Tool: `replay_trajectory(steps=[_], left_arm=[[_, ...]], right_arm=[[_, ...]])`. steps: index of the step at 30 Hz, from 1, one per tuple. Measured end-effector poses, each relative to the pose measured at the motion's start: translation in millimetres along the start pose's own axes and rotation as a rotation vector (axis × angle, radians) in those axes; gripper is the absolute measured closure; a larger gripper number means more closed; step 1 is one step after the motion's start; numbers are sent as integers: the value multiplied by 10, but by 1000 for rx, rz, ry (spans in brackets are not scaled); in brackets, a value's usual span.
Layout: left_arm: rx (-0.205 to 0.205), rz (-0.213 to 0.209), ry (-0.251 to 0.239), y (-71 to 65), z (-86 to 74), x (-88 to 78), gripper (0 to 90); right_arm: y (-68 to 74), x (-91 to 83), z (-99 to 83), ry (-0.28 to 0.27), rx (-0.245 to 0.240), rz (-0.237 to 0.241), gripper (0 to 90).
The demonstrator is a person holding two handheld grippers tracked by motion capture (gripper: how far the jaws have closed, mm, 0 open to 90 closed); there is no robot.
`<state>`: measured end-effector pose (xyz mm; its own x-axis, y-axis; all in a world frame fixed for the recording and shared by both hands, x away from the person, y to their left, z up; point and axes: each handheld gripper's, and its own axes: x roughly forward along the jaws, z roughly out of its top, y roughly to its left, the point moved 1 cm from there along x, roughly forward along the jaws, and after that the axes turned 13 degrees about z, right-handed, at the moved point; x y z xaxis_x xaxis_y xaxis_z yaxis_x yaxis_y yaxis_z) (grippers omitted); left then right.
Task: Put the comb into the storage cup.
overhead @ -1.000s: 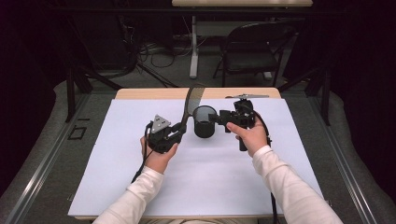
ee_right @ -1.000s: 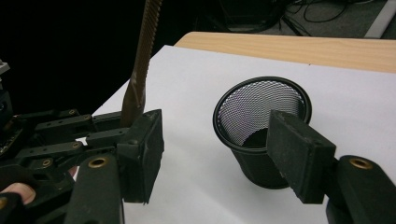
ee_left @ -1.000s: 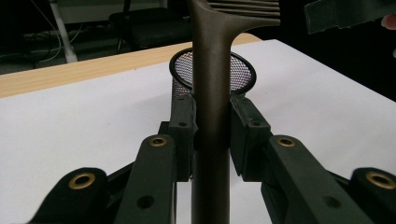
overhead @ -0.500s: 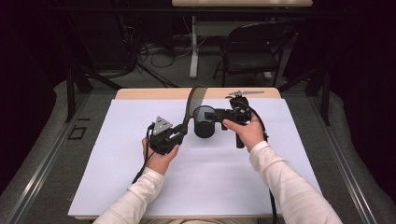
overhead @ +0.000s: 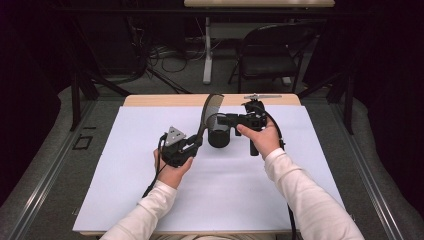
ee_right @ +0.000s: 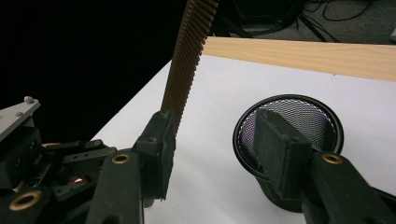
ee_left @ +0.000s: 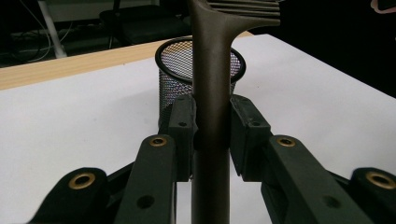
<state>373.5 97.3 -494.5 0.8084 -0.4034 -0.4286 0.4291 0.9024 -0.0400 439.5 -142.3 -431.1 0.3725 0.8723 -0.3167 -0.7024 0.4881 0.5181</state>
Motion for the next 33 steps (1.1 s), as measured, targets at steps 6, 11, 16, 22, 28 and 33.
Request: replay_trajectory(steps=[6, 11, 16, 22, 28, 33], left_arm=[[-9, -12, 5, -9, -7, 0, 724], [-9, -17, 1, -16, -12, -3, 724], [-6, -21, 3, -35, -19, -3, 724], [4, -29, 7, -67, -31, -1, 724], [17, -33, 8, -110, -48, 3, 724], [29, -37, 11, -137, -59, 6, 724]], right_arm=[[-3, 24, 24, -1, 13, 3, 525], [-7, 24, 54, -4, 19, 5, 528], [-20, -2, 80, -13, 31, 0, 530], [-41, -49, 100, -18, 47, 4, 553], [-61, -86, 113, -30, 56, 4, 553], [-85, -106, 122, -39, 76, 18, 569]])
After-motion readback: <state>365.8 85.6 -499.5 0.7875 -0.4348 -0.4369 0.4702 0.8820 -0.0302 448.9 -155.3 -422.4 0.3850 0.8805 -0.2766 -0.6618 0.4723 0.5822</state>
